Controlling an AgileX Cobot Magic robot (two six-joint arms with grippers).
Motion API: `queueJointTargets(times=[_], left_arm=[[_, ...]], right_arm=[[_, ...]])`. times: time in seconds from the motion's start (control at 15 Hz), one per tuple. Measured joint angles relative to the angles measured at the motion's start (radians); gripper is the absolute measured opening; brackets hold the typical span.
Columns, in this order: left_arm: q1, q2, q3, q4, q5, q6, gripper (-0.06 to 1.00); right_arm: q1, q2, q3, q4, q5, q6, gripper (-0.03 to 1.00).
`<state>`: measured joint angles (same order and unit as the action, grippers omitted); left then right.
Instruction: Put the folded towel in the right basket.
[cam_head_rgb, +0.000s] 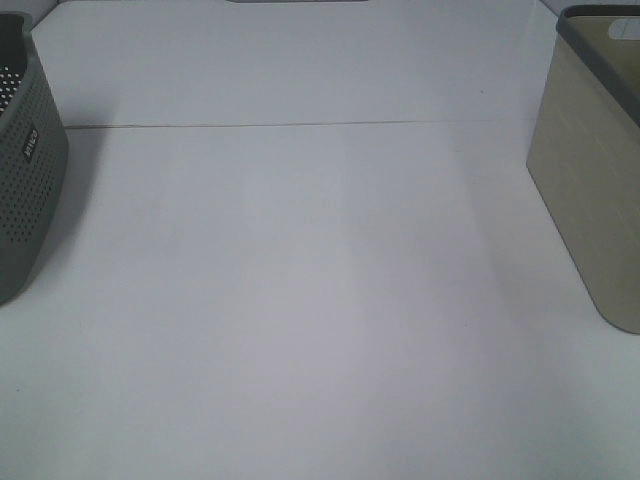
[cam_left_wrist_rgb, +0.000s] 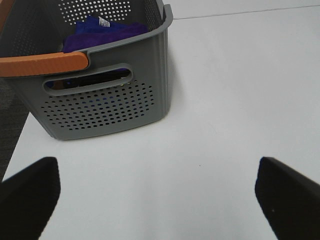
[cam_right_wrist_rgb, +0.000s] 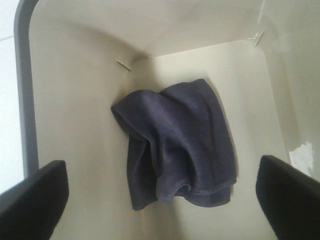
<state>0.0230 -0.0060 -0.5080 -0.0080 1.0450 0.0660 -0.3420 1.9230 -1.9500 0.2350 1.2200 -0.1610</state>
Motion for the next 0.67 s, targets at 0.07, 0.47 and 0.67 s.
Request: queueJointTargets(times=[0.07,0.47,0.67], left_arm=[[0.0,0.0,0.0,0.0,0.0,0.0,0.99],[0.0,0.0,0.0,0.0,0.0,0.0,0.99],[0.0,0.0,0.0,0.0,0.0,0.0,0.99]], right_arm=[[0.033,0.0,0.0,-0.023,0.0,0.041,0.98],[0.403,0.0,0.0,-0.12,-0.001,0.161,0.98],[0.429,-0.014,0.002,-0.121,0.0,0.201,0.98]])
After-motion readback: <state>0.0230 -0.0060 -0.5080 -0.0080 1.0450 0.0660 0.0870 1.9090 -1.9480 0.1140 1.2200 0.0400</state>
